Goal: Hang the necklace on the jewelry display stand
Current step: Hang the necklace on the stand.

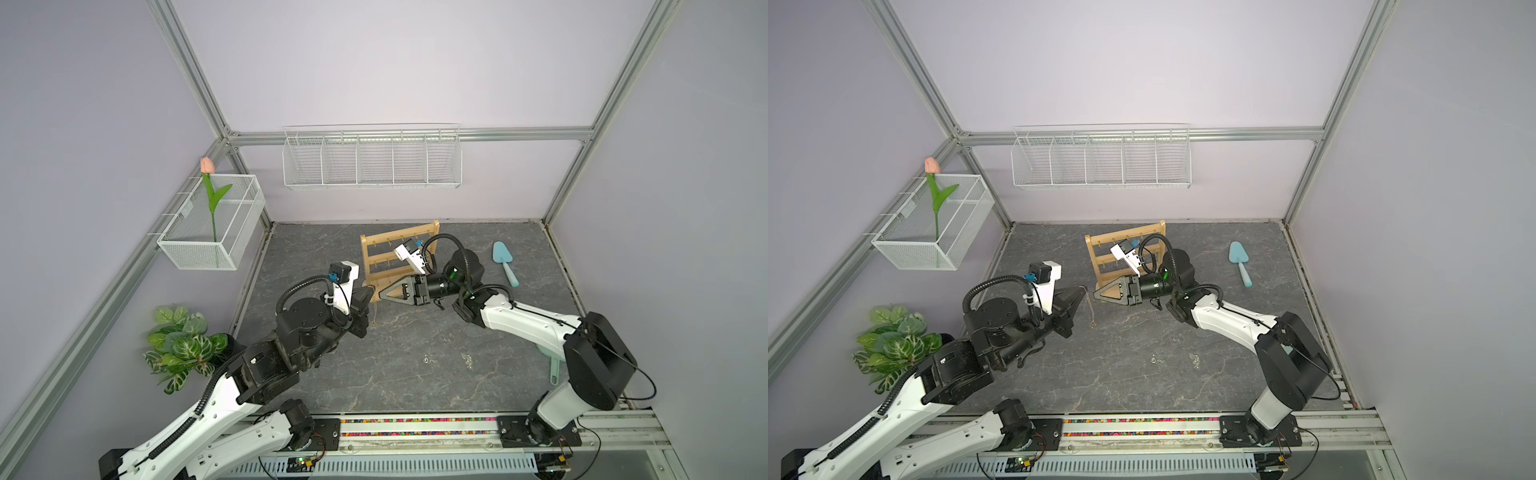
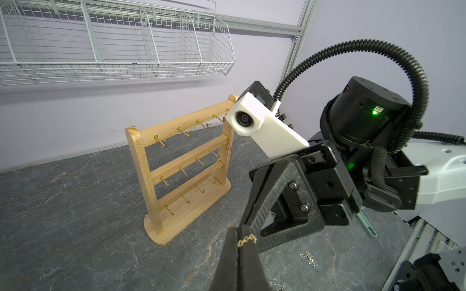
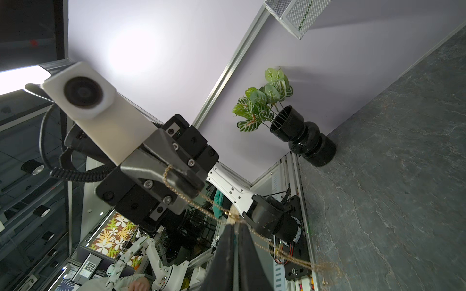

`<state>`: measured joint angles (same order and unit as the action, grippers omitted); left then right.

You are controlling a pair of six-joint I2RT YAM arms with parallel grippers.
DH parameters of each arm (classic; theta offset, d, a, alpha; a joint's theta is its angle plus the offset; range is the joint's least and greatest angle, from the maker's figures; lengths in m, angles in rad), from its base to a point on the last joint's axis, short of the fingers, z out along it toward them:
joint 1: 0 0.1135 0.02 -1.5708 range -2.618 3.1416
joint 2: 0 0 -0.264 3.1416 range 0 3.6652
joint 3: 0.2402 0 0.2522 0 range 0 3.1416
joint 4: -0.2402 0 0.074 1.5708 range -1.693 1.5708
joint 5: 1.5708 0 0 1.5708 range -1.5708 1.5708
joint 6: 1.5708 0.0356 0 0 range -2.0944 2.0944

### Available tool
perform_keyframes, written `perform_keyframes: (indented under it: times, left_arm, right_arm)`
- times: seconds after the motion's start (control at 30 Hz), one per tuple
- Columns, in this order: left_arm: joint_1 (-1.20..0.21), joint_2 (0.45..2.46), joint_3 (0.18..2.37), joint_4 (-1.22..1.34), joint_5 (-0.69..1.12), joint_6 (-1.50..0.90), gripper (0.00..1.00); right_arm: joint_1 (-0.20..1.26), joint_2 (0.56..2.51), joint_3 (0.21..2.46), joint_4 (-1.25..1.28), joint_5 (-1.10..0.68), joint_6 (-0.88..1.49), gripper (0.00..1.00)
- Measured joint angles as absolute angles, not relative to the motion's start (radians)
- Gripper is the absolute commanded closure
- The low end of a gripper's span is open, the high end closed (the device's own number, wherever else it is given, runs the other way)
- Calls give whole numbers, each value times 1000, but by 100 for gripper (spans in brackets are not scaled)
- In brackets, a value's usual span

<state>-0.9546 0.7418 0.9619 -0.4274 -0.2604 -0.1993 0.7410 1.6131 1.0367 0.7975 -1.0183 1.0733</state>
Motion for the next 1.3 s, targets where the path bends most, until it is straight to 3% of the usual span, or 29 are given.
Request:
perform_keyframes:
  times: [0.4, 1.3]
  left_arm:
    - [-955, 766, 965, -448, -207, -173, 100]
    - [-955, 799, 971, -454, -213, -160, 100]
  right_arm:
    - [732, 1613, 1036, 725, -1013, 1009, 71]
    - [746, 1613, 1041, 723, -1049, 993, 64]
